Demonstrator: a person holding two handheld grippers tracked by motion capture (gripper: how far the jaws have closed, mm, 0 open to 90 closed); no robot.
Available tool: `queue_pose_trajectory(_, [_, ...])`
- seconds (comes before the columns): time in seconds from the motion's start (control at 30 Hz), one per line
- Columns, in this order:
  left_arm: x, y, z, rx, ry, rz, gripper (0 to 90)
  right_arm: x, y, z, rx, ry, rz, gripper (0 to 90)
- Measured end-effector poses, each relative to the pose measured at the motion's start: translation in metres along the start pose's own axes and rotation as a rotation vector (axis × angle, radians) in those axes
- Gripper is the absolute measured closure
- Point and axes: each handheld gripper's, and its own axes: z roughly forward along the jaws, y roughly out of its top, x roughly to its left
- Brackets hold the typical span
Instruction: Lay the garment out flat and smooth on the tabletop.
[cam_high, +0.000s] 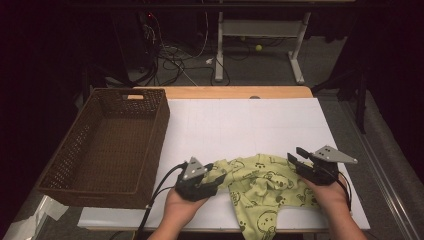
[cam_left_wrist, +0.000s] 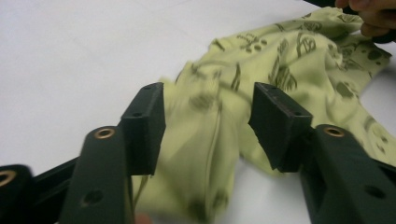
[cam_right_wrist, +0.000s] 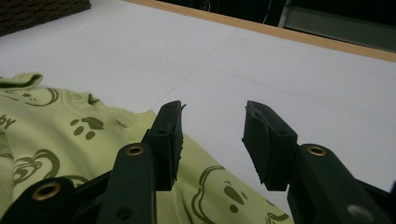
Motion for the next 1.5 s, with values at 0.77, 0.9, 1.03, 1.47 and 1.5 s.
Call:
queue_pose_trajectory(0.77, [0.026,-0.065,-0.052,0.129,0.217,-0.157,74.2,0.003,-0.002,-0.002,0.002,0.006,0.0,59.2])
queue_pose_trajectory(0.9, [0.016,-0.057,-0.052,0.115,0.205,-0.127,55.4,0.003,-0.002,-0.003,0.005,0.012,0.008,59.2])
queue_pose_trajectory(1.03, [-0.005,-0.031,-0.051,0.044,0.208,-0.02,46.3,0.003,-0.002,-0.002,0.014,0.013,0.013,59.2])
queue_pose_trajectory(1.47, [0.024,-0.006,0.049,0.216,0.087,-0.172,40.2,0.01,-0.005,0.023,0.113,0.063,0.041,57.0])
queue_pose_trajectory(1.5, [0.023,-0.007,0.051,0.234,0.088,-0.17,38.7,0.01,-0.007,0.027,0.149,0.045,0.035,55.5])
